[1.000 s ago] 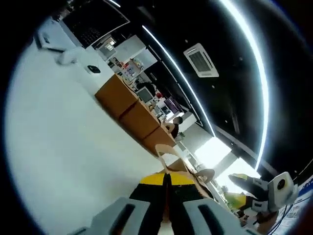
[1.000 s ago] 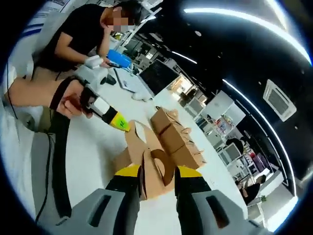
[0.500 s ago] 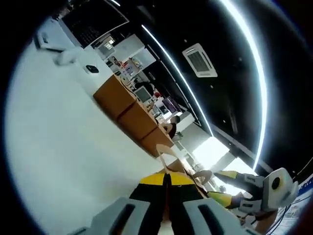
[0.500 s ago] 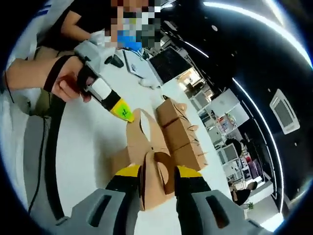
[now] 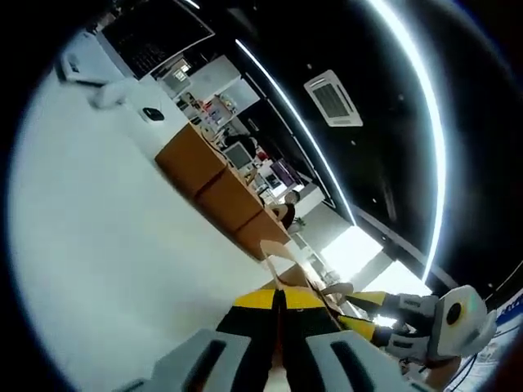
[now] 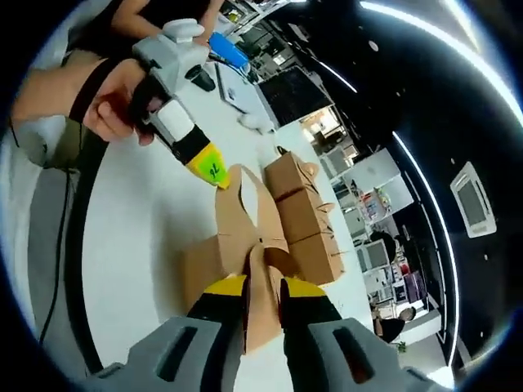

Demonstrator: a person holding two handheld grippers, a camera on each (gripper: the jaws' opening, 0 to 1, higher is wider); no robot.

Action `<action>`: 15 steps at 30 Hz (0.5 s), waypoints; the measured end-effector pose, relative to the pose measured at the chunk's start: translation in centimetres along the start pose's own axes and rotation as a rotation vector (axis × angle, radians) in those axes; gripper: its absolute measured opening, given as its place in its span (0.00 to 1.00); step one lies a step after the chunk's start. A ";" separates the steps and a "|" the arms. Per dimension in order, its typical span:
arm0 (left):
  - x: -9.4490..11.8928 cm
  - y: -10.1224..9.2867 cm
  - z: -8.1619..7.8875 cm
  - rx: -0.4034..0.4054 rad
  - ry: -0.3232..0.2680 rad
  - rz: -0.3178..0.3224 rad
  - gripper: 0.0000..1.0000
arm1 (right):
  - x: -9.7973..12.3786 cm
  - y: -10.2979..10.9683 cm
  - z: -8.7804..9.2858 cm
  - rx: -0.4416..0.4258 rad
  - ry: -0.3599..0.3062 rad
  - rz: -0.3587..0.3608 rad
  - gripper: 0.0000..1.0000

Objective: Pick up one paper box from the group, open the paper box, and remove the item inside

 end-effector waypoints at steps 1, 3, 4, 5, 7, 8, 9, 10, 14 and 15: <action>-0.2 0.1 -0.2 0.002 0.001 0.000 0.03 | 0.0 0.0 0.1 -0.007 -0.002 0.000 0.16; -0.3 0.1 -0.4 0.003 0.002 0.000 0.03 | 0.1 0.0 0.1 -0.016 -0.006 0.000 0.16; -0.3 0.2 -0.5 0.003 0.001 0.001 0.03 | 0.0 0.0 0.1 -0.021 -0.008 0.001 0.16; -0.5 0.2 -0.6 0.005 0.001 0.001 0.03 | 0.1 0.0 0.1 -0.026 -0.011 0.001 0.16; -0.7 0.4 -0.9 0.005 0.001 0.001 0.03 | 0.0 0.1 0.1 -0.032 -0.013 -0.001 0.14; -0.7 0.5 -1.0 0.006 0.001 0.001 0.03 | 0.0 0.2 0.1 -0.033 -0.014 -0.004 0.13; -0.8 0.5 -1.1 0.007 0.000 0.001 0.03 | 0.0 0.2 0.1 -0.032 -0.015 -0.007 0.12; -0.9 0.5 -1.2 0.007 0.000 0.002 0.03 | 0.0 0.3 0.0 -0.032 -0.014 -0.008 0.11; -1.1 0.7 -1.5 0.008 -0.001 0.001 0.03 | 0.0 0.4 0.0 -0.030 -0.015 -0.015 0.09; -1.1 0.7 -1.5 0.008 -0.002 0.001 0.03 | 0.0 0.4 0.0 -0.033 -0.015 -0.016 0.08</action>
Point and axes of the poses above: the point that each gripper's makers call its tool centre point, and the gripper's own axes: x roughly backward along the fingers, y roughly to its left, z roughly out of its underside, the point moved 8 cm from there along x, roughly backward along the fingers, and after that the axes turned 15 degrees about x, right-handed, at the moved point
